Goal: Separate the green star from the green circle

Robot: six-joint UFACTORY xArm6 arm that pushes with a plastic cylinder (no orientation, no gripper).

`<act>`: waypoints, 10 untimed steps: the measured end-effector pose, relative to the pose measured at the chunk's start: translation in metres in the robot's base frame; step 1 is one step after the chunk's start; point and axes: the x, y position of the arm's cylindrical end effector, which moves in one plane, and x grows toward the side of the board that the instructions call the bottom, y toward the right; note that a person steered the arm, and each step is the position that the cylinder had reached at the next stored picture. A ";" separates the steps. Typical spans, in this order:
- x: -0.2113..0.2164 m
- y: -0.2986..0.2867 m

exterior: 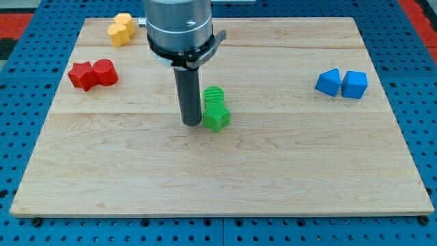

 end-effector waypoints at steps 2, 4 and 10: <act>0.007 0.065; 0.029 0.090; -0.013 0.020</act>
